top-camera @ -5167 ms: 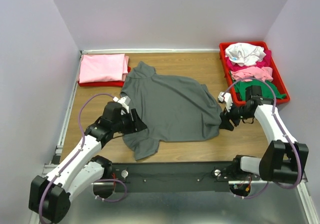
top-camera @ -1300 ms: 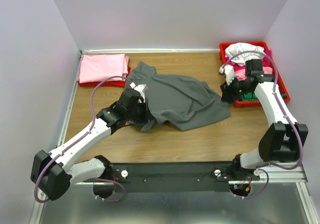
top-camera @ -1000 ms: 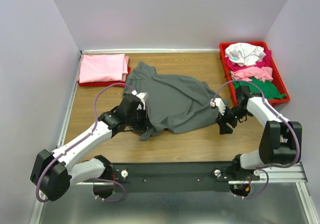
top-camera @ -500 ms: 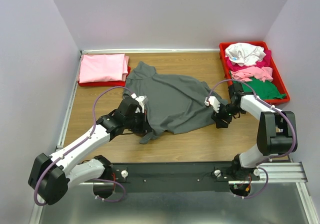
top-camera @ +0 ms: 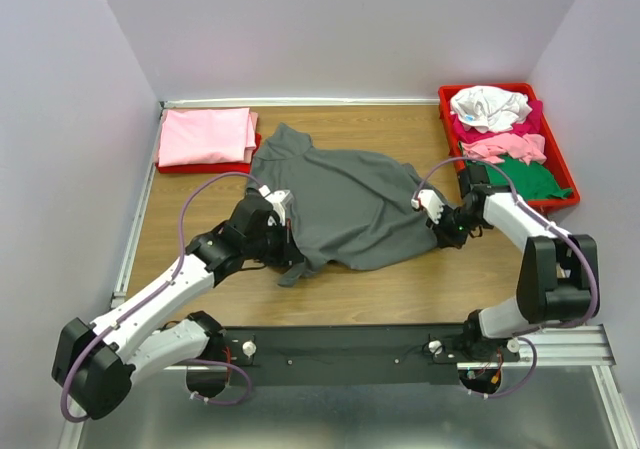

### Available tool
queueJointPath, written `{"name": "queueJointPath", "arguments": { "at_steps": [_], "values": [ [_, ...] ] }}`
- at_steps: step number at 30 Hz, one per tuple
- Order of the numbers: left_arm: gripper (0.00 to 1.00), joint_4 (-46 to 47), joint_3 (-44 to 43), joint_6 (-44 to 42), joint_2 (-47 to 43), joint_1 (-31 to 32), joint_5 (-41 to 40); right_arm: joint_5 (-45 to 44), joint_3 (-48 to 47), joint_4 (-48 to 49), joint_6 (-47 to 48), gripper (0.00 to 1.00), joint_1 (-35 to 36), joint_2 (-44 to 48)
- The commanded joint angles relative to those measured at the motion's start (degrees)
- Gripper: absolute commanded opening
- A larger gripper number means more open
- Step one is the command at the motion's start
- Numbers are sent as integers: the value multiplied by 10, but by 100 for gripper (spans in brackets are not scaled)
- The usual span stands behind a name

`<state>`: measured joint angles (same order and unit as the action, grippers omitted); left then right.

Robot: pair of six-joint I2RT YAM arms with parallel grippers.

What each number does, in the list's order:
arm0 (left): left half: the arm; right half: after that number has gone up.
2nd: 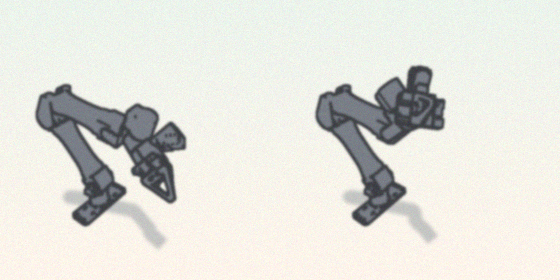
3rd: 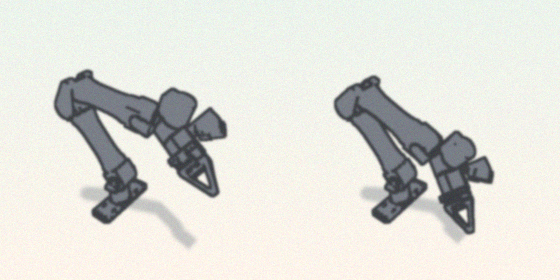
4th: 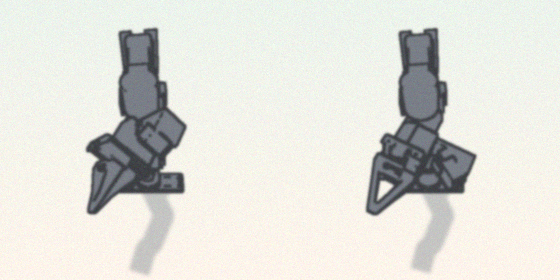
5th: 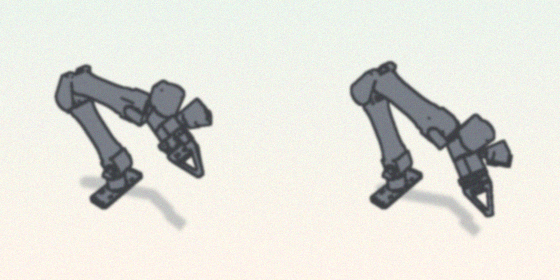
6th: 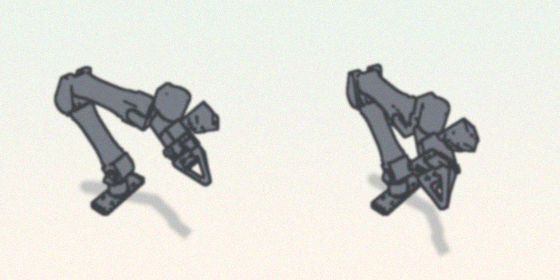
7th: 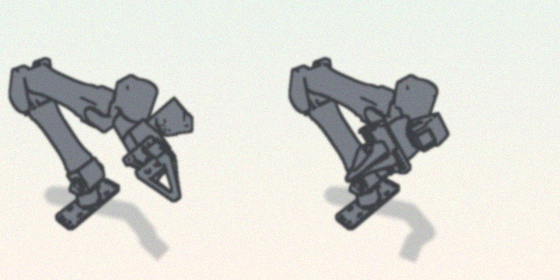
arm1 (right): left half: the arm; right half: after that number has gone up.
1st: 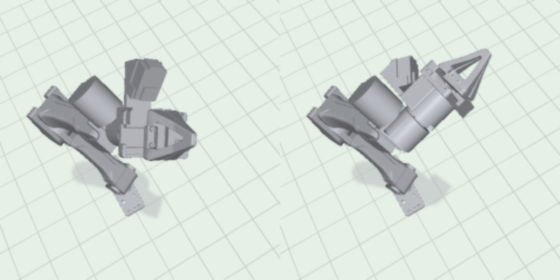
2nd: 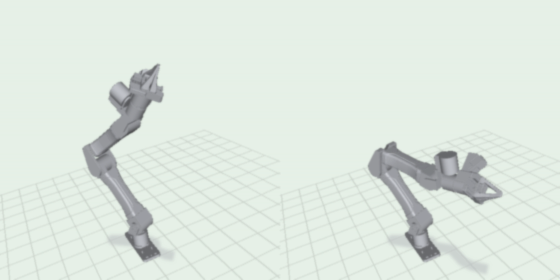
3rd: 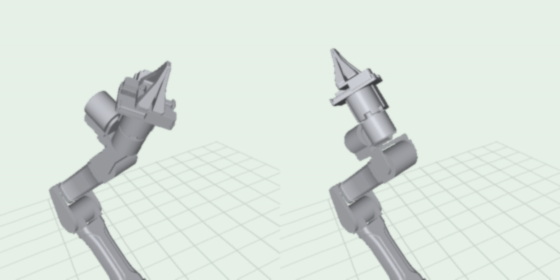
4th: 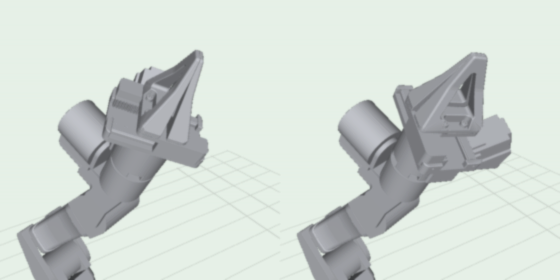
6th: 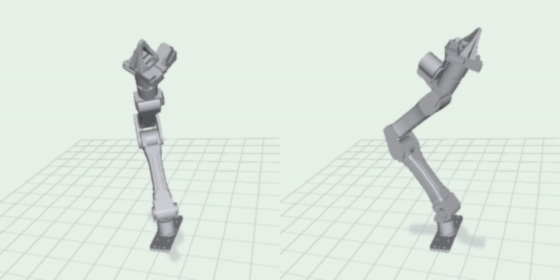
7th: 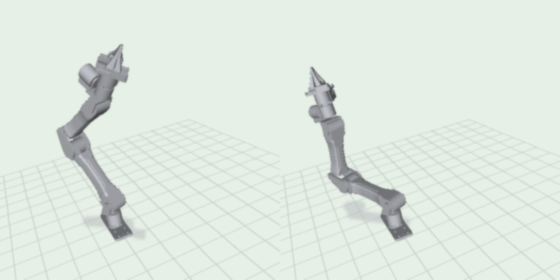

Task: Fold and stack the t-shirts
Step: Flatten the tshirt out

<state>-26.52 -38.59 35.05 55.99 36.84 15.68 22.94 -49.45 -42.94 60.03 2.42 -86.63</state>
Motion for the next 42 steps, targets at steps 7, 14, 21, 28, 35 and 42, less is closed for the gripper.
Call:
{"name": "queueJointPath", "arguments": {
  "at_steps": [7,14,21,28,35,42],
  "values": [
    [0,-41,-35,-17,-50,-5,6,22,-34,-97,-6,1,4,156],
    [0,-99,-170,-59,-50,-19,-58,53,-202,-136,-49,0,3,183],
    [0,-46,-389,-115,64,-127,-112,52,-512,-109,-157,0,3,12],
    [0,82,-683,-79,277,-227,50,-9,-842,-29,-292,0,3,-182],
    [0,115,-890,-45,296,-233,128,24,-829,35,-313,0,-7,-66],
    [0,124,-571,-75,46,-211,121,76,-519,12,-218,0,-7,171]
  ]
}}
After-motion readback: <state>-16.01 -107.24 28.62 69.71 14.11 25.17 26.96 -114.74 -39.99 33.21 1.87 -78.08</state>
